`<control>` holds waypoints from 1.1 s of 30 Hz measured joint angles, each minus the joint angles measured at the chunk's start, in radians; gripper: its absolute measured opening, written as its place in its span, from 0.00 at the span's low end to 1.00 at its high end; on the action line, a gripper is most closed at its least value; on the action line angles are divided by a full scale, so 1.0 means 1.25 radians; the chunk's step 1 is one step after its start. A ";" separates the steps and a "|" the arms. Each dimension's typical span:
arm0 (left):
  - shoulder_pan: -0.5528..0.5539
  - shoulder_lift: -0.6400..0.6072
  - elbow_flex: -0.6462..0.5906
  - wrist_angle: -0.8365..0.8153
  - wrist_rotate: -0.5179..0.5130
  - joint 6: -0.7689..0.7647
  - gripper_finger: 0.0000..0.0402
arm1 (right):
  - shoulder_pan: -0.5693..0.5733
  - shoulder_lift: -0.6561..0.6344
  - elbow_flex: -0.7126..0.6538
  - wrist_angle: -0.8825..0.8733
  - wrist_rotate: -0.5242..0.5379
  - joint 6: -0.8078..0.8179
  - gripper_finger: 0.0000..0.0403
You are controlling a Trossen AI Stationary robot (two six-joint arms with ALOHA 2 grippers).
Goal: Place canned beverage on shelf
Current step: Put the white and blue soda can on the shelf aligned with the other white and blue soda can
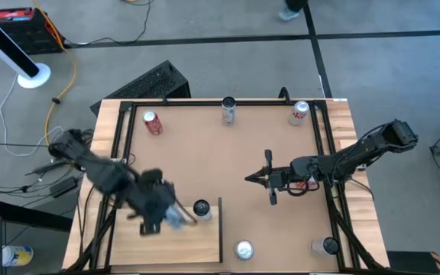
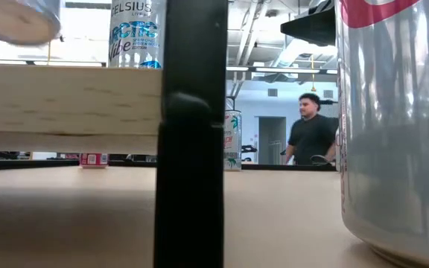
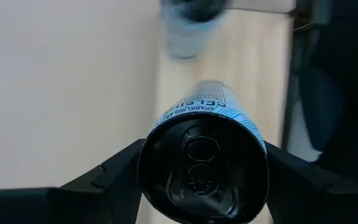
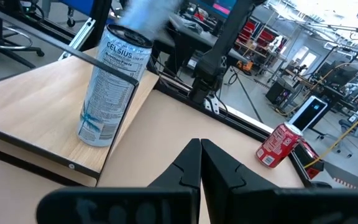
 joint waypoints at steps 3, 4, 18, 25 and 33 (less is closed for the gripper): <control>-0.053 0.087 0.077 0.017 -0.003 -0.024 0.61 | 0.000 0.000 0.000 0.003 0.000 0.002 0.08; -0.065 0.118 0.107 0.021 -0.002 -0.021 0.61 | 0.000 0.000 0.000 0.004 0.000 0.002 0.08; -0.038 0.427 0.453 -0.034 0.001 0.139 0.61 | 0.000 0.000 0.000 0.006 -0.001 0.001 0.08; 0.004 0.428 0.443 -0.091 0.002 0.144 0.61 | 0.000 0.000 0.000 0.000 -0.001 -0.005 0.08; 0.009 0.428 0.437 -0.073 -0.028 0.190 0.61 | 0.000 0.000 0.000 0.000 -0.001 -0.007 0.08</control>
